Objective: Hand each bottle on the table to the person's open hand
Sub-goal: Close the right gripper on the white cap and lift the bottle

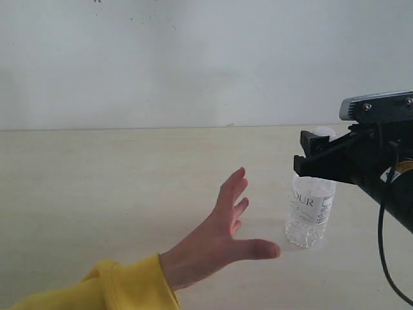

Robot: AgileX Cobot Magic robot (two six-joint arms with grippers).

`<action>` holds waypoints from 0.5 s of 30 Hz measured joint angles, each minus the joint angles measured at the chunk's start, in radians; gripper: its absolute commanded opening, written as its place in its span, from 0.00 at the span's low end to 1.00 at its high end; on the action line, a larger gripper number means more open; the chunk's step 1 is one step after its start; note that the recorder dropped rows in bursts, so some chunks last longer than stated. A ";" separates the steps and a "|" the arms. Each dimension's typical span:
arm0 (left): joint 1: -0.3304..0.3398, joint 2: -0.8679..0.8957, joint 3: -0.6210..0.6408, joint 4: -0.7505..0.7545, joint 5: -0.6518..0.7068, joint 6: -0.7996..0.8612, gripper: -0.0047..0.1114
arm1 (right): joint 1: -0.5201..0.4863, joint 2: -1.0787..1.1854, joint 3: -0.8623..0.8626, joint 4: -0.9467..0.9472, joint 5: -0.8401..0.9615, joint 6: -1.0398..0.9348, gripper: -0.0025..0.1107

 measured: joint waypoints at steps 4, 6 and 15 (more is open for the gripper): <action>0.000 0.000 0.000 0.000 0.000 0.000 0.08 | 0.000 0.000 0.000 -0.078 0.000 0.066 0.08; 0.000 0.000 0.000 0.000 0.000 0.000 0.08 | 0.000 0.000 0.000 -0.078 0.000 0.076 0.02; 0.000 0.000 0.000 0.000 0.000 0.000 0.08 | 0.110 -0.226 0.000 -0.126 0.187 0.035 0.02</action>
